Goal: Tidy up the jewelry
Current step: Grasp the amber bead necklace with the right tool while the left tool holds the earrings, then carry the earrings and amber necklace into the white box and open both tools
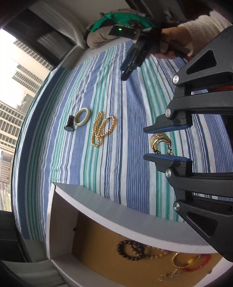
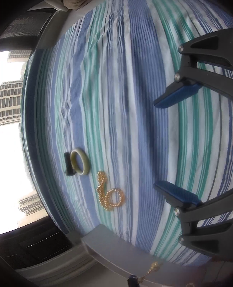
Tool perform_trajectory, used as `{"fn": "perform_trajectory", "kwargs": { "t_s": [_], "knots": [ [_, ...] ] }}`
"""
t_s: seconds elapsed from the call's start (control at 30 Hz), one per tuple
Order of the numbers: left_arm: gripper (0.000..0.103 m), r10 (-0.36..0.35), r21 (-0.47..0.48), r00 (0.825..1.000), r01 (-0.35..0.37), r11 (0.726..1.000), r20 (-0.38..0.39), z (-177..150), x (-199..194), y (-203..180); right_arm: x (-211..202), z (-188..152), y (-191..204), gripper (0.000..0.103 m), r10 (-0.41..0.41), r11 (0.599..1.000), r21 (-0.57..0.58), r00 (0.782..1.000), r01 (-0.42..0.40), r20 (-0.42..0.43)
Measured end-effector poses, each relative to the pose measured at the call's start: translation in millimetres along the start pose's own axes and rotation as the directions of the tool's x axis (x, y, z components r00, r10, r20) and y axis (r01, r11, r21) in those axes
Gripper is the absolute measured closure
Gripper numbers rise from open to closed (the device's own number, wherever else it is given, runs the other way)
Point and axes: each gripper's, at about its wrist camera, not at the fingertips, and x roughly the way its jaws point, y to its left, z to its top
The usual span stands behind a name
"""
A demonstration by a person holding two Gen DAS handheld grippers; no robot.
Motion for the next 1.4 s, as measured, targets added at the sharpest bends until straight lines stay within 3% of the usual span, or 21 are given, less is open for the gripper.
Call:
{"fn": "perform_trajectory", "kwargs": {
  "t_s": [0.07, 0.2, 0.27, 0.47, 0.57, 0.63, 0.77, 0.9, 1.03, 1.27, 1.4],
  "knots": [
    [0.082, -0.010, -0.007, 1.000, 0.010, 1.000, 0.008, -7.3, -4.6, 3.4, 6.2, 34.9, 20.6, 0.018, 0.056, 0.995, -0.079, 0.998, -0.053, 0.032],
    [0.082, -0.056, -0.049, 0.998, 0.057, 0.997, 0.025, -17.9, -16.0, 7.8, 61.9, 92.4, 57.1, 0.018, 0.173, 0.961, -0.207, 0.983, -0.181, -0.054],
    [0.082, -0.059, -0.059, 0.997, 0.062, 0.996, 0.040, -21.6, -21.8, 9.6, 91.5, 106.7, 70.3, 0.018, 0.188, 0.949, -0.242, 0.978, -0.204, -0.089],
    [0.082, -0.056, -0.078, 0.997, 0.061, 0.995, 0.057, -30.0, -27.8, 16.3, 145.3, 93.4, 112.9, 0.018, 0.139, 0.879, -0.424, 0.968, -0.218, -0.209],
    [0.082, -0.059, -0.084, 0.997, 0.063, 0.994, 0.051, -33.6, -23.5, 19.5, 145.1, 71.9, 127.9, 0.025, 0.071, 0.831, -0.530, 0.977, -0.170, -0.202],
    [0.082, -0.061, -0.093, 0.997, 0.065, 0.994, 0.042, -34.6, -18.1, 20.8, 136.5, 70.0, 127.6, 0.080, 0.082, 0.838, -0.518, 0.979, -0.169, -0.187],
    [0.082, -0.060, -0.107, 0.998, 0.063, 0.992, 0.035, -40.3, -15.1, 24.5, 123.5, 74.4, 116.0, 0.094, 0.077, 0.891, -0.424, 0.976, -0.159, -0.205],
    [0.082, -0.040, -0.103, 0.998, 0.045, 0.994, 0.047, -43.2, -24.8, 24.4, 89.0, 81.7, 100.0, 0.095, 0.153, 0.924, -0.324, 0.973, -0.204, -0.175],
    [0.082, -0.049, -0.107, 0.996, 0.057, 0.993, 0.072, -42.6, -47.3, 26.4, 43.0, 97.9, 92.5, 0.095, 0.243, 0.926, -0.265, 0.962, -0.268, -0.122],
    [0.082, -0.096, -0.129, 0.985, 0.115, 0.985, 0.145, -31.8, -114.6, 41.7, -45.5, 134.4, 137.3, 0.095, 0.372, 0.882, -0.306, 0.928, -0.359, -0.017],
    [0.082, -0.042, -0.167, 0.978, 0.077, 0.983, 0.204, -25.5, -155.3, 69.1, -82.1, 153.2, 185.5, 0.095, 0.447, 0.834, -0.366, 0.894, -0.412, 0.014]
  ]
}}
